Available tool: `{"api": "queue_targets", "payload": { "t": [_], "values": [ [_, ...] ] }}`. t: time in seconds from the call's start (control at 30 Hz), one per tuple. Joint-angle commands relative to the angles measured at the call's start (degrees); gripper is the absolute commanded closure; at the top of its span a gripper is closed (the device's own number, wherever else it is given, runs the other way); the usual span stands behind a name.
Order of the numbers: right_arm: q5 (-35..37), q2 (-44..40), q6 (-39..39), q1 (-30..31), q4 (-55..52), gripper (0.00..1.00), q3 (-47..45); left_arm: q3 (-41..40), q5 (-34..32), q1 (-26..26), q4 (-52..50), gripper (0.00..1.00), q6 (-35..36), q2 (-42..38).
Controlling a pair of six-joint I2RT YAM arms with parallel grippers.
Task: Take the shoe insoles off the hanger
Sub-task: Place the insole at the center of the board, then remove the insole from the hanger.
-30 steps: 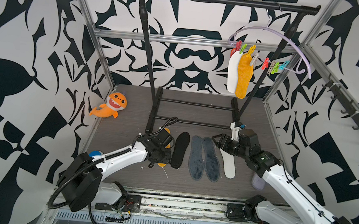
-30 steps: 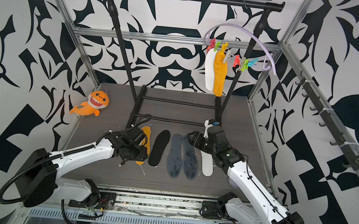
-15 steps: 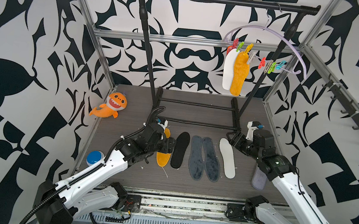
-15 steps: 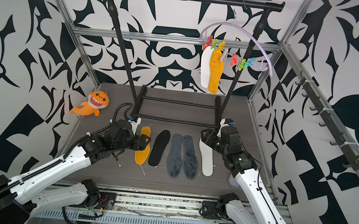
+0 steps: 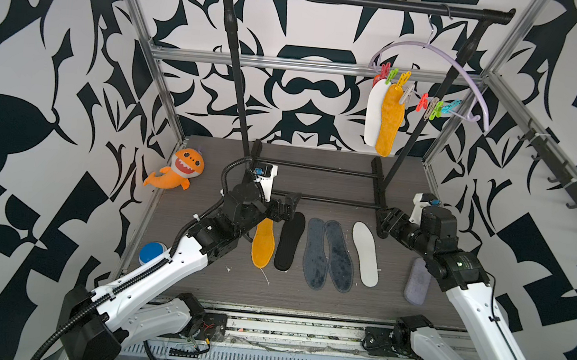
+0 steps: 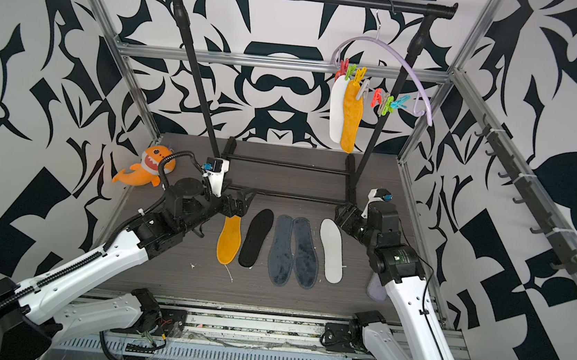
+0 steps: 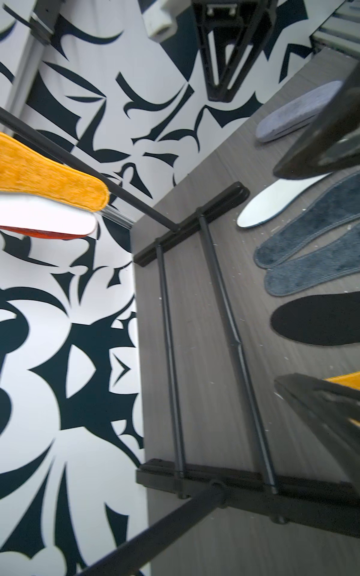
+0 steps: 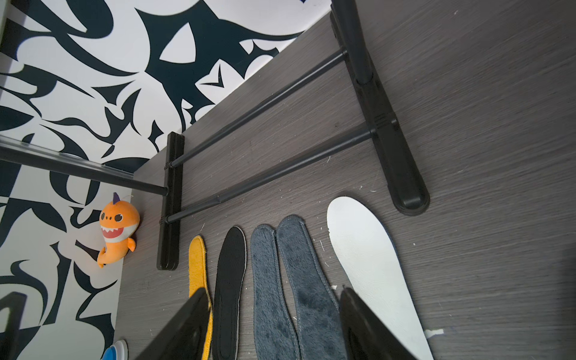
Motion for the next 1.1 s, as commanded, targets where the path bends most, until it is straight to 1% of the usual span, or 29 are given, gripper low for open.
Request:
{"api": "queue_targets", "payload": {
  "t": [0.0,0.17,0.33,0.47,0.6,0.7,0.83,1.03,1.07],
  "values": [
    [2.2,-0.9,-2.0,-0.6,-1.1,0.3,3.1,3.1,2.0,0.4,7.5,0.0,3.0,2.7],
    [3.5,-0.9,-2.2,-0.9,-1.4,0.26,4.7,6.2,4.7,0.6,12.4,0.01,3.4,7.6],
    [7.5,-0.8,-3.1,-0.9,-3.6,0.24,7.5,10.4,7.5,0.7,16.2,0.01,3.8,14.6],
    [10.0,-1.6,-6.1,-0.9,-6.5,0.24,10.4,11.5,11.1,0.6,24.2,0.01,4.5,19.7],
    [8.4,-3.0,-9.4,-0.9,-6.3,0.24,11.6,15.8,12.6,0.4,26.0,0.01,4.3,25.4],
    [5.3,-3.3,-10.9,-0.9,-5.6,0.25,11.9,18.5,12.8,-0.2,28.7,0.01,4.8,29.3],
    [2.9,-2.9,-11.5,-1.0,-6.2,0.25,12.1,23.1,11.4,-2.1,29.9,0.01,7.4,34.6],
    [1.8,-4.0,-10.9,-1.0,-6.4,0.25,10.2,30.8,8.9,-4.7,30.8,0.0,10.8,42.7],
    [1.8,-4.3,-10.8,-1.0,-6.5,0.25,9.9,32.4,8.8,-5.0,30.9,0.02,11.1,44.1]
  ]
}}
